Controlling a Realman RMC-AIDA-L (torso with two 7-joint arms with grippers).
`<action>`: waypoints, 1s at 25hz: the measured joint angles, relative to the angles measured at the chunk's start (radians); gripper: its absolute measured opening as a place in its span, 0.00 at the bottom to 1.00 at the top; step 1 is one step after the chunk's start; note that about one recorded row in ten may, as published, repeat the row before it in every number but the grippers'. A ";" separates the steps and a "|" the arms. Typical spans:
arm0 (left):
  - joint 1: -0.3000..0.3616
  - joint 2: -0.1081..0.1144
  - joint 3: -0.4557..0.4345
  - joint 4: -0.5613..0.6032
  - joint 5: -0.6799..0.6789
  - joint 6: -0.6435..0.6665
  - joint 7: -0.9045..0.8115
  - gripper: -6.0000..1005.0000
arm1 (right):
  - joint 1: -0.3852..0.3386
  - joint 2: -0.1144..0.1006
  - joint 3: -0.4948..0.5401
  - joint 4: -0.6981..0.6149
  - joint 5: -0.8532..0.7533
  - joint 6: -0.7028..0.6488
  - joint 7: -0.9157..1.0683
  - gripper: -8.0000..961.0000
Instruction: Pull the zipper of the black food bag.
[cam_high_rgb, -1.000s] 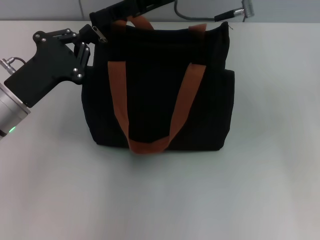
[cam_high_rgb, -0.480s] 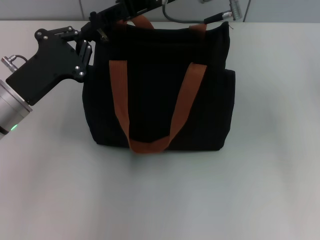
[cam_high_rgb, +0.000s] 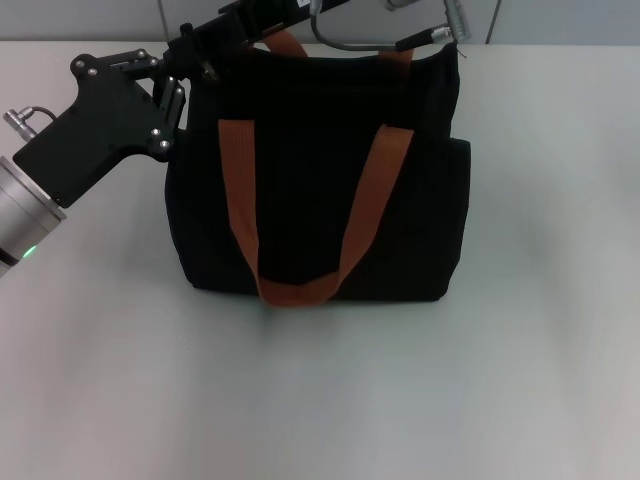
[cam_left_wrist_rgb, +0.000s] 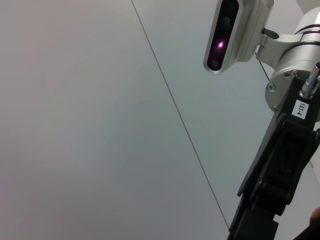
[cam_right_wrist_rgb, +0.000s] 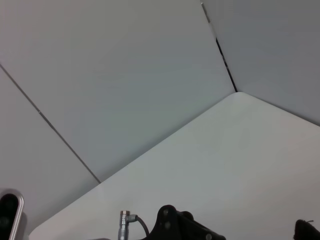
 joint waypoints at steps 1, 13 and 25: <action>0.000 0.000 0.000 0.000 0.000 0.000 0.000 0.03 | 0.002 0.000 -0.004 0.002 0.002 0.000 0.001 0.36; 0.001 0.000 -0.002 0.000 0.000 -0.002 0.000 0.03 | -0.005 0.000 -0.005 -0.004 0.011 -0.015 0.014 0.36; 0.005 0.000 -0.006 0.000 0.000 -0.002 0.001 0.03 | -0.015 -0.001 0.005 -0.014 0.024 -0.062 0.024 0.36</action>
